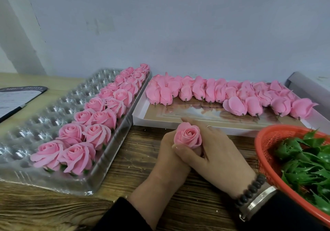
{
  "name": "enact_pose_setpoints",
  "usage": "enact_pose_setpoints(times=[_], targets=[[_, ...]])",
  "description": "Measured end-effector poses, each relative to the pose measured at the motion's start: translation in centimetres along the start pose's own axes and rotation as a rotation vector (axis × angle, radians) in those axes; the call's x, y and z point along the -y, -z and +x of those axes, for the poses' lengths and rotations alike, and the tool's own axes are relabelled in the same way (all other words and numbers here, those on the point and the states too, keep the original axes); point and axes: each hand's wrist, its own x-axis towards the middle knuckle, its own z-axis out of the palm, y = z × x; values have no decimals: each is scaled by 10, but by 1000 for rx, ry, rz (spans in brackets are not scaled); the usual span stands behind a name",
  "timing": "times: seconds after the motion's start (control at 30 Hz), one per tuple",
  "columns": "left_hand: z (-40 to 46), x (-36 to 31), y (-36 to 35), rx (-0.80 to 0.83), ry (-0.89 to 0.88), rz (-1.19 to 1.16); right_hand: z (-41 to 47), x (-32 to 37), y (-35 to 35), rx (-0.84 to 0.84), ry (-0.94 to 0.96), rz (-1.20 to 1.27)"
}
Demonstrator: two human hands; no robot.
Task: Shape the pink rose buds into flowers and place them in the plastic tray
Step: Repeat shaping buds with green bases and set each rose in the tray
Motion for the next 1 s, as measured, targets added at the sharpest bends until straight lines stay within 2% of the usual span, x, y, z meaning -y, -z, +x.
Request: enact_pose_setpoints(times=[0.1, 0.17, 0.3, 0.4, 0.5, 0.57, 0.67, 0.73, 0.8, 0.87, 1.0], targets=[[2, 1, 2, 0, -12, -35, -4, -1, -1, -52, 1, 113], [3, 3, 4, 20, -23, -21, -5, 2, -1, -150, 52, 222], [-1, 6, 2, 128, -80, 160, -3, 12, -1, -472, 239, 375], [-1, 8, 1, 164, -140, 264, 0, 17, -4, -541, 193, 406], [-2, 13, 0, 150, -196, 391, 0, 15, -7, -533, 118, 373], [-3, 12, -2, 143, -152, 340, 0, 12, -9, -507, 101, 337], [-7, 11, 2, 145, -206, 328, -1, 13, -13, -468, 112, 267], [-11, 13, 5, 234, -190, 342, -1, 14, -14, -422, 92, 258], [-9, 16, 3, 185, -6, 124, -1, 12, -12, -361, 10, 315], [-7, 9, -1, 163, -20, 72, -2, 10, -9, -283, -57, 393], [-3, 3, -2, 109, 14, -109, -2, 4, -6, -158, -77, 452]])
